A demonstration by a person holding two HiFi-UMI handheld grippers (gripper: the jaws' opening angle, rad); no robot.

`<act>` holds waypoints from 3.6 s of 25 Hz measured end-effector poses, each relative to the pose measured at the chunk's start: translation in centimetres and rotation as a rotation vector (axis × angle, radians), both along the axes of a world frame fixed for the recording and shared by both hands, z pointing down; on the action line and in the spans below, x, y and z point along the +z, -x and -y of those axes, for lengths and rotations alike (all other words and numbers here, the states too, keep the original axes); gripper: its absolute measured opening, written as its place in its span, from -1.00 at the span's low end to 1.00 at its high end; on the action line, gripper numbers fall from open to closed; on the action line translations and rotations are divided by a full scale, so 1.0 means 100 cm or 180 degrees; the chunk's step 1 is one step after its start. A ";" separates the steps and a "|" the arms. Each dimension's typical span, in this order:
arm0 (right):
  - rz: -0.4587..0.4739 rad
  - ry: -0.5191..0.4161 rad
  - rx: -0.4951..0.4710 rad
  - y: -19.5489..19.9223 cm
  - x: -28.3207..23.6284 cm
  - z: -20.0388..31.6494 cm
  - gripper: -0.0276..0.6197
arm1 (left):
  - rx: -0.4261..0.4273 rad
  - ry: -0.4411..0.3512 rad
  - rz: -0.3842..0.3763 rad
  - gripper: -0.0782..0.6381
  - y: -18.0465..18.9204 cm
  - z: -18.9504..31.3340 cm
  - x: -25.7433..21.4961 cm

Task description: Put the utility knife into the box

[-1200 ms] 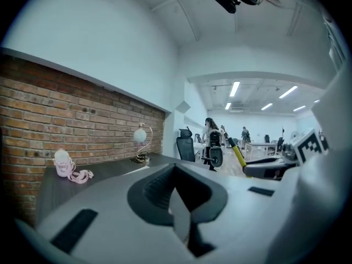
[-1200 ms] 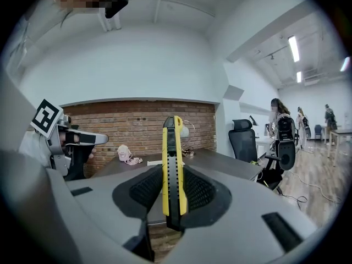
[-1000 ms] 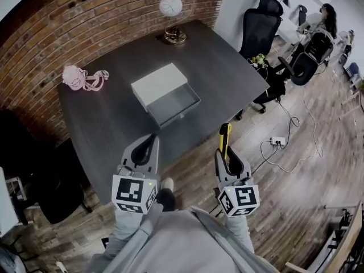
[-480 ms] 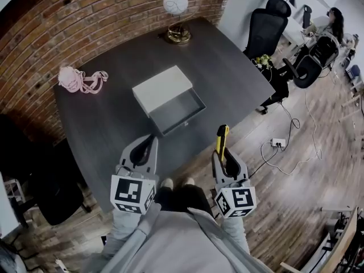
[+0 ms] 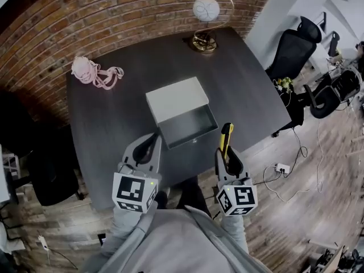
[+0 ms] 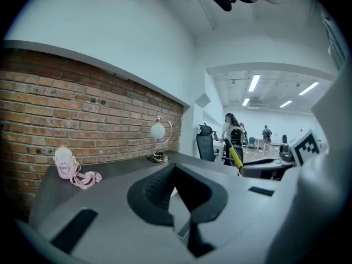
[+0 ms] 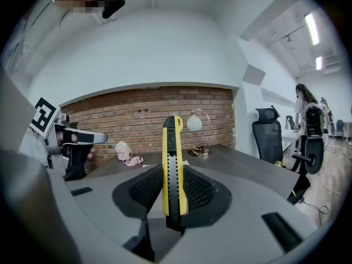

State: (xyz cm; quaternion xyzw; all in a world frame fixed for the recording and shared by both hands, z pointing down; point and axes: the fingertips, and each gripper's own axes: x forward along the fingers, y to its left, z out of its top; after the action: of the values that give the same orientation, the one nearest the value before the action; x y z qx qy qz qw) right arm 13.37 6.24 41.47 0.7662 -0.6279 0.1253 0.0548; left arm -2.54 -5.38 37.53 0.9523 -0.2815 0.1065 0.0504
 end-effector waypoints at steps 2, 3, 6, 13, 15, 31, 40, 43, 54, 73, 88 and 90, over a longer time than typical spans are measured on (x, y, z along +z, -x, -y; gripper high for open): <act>0.0004 -0.0004 -0.0160 -0.013 0.000 0.023 -0.52 | -0.0163 -0.0003 0.0014 -0.73 -0.007 0.015 0.000; 0.0008 -0.0005 -0.0248 -0.020 0.001 0.035 -0.52 | -0.0247 -0.0008 0.0020 -0.73 -0.010 0.022 0.000; 0.0013 0.0001 -0.0527 -0.037 0.001 0.069 -0.52 | -0.0492 -0.0021 0.0028 -0.73 -0.021 0.043 -0.001; -0.0045 0.0013 -0.1158 -0.063 -0.006 0.130 -0.52 | -0.1010 -0.0034 0.0010 -0.73 -0.045 0.074 -0.007; -0.0052 0.0031 -0.1335 -0.068 -0.007 0.142 -0.52 | -0.1171 -0.0025 0.0016 -0.73 -0.048 0.076 -0.008; -0.0038 0.0127 -0.2021 -0.061 0.000 0.183 -0.52 | -0.1824 0.0025 0.0104 -0.73 -0.027 0.082 -0.005; -0.0084 0.0191 -0.1997 -0.056 0.000 0.190 -0.52 | -0.1781 0.0050 0.0039 -0.73 -0.026 0.095 -0.004; -0.0105 0.0206 -0.2020 -0.054 0.001 0.191 -0.52 | -0.1786 0.0062 0.0036 -0.73 -0.025 0.095 -0.002; -0.0233 0.0341 -0.2220 -0.043 0.015 0.197 -0.52 | -0.1808 0.0106 0.0061 -0.73 -0.014 0.096 0.007; -0.0969 0.0930 -0.3128 -0.015 0.083 0.185 -0.52 | -0.1771 0.0352 0.0087 -0.73 -0.015 0.092 0.042; -0.1630 0.1314 -0.3902 0.014 0.143 0.165 -0.52 | -0.1678 0.0554 0.0114 -0.73 -0.026 0.085 0.073; -0.1656 0.1421 -0.3996 0.015 0.152 0.162 -0.52 | -0.1671 0.0558 0.0119 -0.73 -0.026 0.084 0.076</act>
State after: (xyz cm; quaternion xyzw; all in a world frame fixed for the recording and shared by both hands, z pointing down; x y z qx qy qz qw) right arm 11.90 -10.00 56.69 0.2357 -0.8762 0.0088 0.4202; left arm 0.02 -13.82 45.15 0.8367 -0.5091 0.1314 0.1532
